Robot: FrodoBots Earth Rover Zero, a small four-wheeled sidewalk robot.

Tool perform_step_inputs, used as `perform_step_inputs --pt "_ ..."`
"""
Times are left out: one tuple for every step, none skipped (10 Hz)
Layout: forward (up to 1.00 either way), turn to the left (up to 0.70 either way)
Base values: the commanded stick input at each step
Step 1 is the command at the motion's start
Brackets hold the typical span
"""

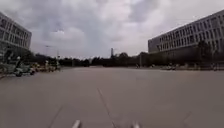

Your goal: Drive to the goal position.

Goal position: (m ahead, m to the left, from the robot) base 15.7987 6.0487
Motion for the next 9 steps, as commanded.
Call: perform_step_inputs --pt "0.85 0.00" --pt "0.85 0.00" --pt "0.85 0.00" --pt "0.85 0.00" --pt "0.85 0.00" --pt "0.85 0.00" --pt "0.85 0.00" --pt "0.85 0.00" --pt "0.85 0.00"
